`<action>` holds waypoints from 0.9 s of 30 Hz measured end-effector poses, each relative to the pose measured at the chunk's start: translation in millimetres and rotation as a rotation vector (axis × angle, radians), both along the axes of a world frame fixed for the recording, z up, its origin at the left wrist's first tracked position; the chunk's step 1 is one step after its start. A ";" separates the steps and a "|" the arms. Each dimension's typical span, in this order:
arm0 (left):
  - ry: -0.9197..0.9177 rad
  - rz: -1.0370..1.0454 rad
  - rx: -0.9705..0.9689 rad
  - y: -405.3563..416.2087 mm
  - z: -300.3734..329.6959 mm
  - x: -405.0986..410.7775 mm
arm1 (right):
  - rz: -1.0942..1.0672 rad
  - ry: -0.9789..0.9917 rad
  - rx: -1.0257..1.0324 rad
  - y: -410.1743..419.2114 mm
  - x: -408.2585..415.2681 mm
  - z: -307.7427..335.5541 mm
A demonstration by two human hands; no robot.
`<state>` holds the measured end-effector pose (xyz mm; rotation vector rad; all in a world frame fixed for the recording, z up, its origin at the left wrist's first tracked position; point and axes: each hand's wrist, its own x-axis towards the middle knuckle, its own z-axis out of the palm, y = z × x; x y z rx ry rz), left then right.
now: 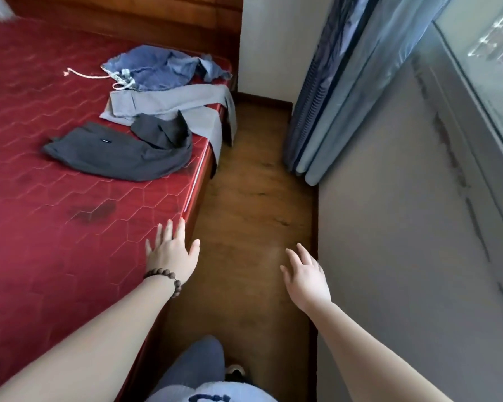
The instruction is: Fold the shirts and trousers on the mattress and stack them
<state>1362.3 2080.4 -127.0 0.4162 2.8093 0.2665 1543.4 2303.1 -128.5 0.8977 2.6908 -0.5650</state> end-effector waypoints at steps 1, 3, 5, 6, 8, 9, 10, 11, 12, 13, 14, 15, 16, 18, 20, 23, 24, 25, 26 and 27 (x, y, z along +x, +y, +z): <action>0.004 0.011 -0.001 4.3 0.9 -8.5 | 0.014 -0.001 -0.001 7.1 -11.3 -1.1; 0.007 0.035 0.003 13.8 1.6 -28.0 | 0.043 0.005 -0.003 20.1 -37.6 -3.5; 0.011 0.064 0.011 24.1 -0.7 -51.9 | 0.078 0.025 -0.004 31.7 -69.5 -7.2; 0.013 0.079 0.012 29.4 -3.2 -65.8 | 0.094 0.035 -0.006 38.0 -88.1 -9.6; 0.016 0.109 0.019 40.5 -10.5 -98.1 | 0.129 0.052 -0.003 52.0 -130.3 -15.4; 0.017 0.129 0.027 46.0 -14.8 -117.0 | 0.149 0.060 0.003 59.5 -154.1 -18.1; 0.016 0.155 0.037 51.8 -19.1 -137.5 | 0.166 0.067 0.010 67.2 -179.6 -20.1; 0.013 0.186 0.050 57.8 -23.9 -159.7 | 0.181 0.071 0.019 75.3 -206.7 -21.9; 0.011 0.220 0.065 64.0 -28.5 -183.8 | 0.196 0.075 0.027 83.6 -235.8 -23.0; 0.006 0.254 0.079 69.9 -32.4 -208.3 | 0.211 0.072 0.033 91.6 -265.4 -23.5; 0.001 0.289 0.093 75.7 -35.3 -233.4 | 0.225 0.064 0.036 99.4 -296.1 -23.3; -0.002 0.320 0.104 81.4 -36.9 -259.2 | 0.240 0.055 0.038 107.3 -328.2 -22.3; -0.004 0.350 0.110 86.6 -37.2 -285.0 | 0.260 0.045 0.041 114.9 -361.1 -20.4; 0.001 0.405 0.111 94.0 -34.2 -333.4 | 0.324 0.038 0.056 126.4 -426.9 -14.8; -0.002 0.450 0.099 97.6 -28.8 -376.9 | 0.389 0.043 0.072 132.7 -488.3 -9.0; -0.008 0.524 0.083 92.6 -24.2 -425.2 | 0.493 0.063 0.068 132.1 -562.5 -4.3; -0.013 0.556 0.080 88.2 -23.8 -436.6 | 0.530 0.058 0.062 129.8 -583.2 -4.2; -0.021 0.591 0.077 83.2 -24.0 -446.6 | 0.568 0.046 0.056 127.3 -603.4 -4.8; -0.031 0.628 0.076 78.0 -24.7 -455.3 | 0.603 0.031 0.051 124.4 -623.0 -5.9; -0.042 0.667 0.075 72.9 -25.6 -463.3 | 0.639 0.014 0.048 120.7 -642.0 -7.3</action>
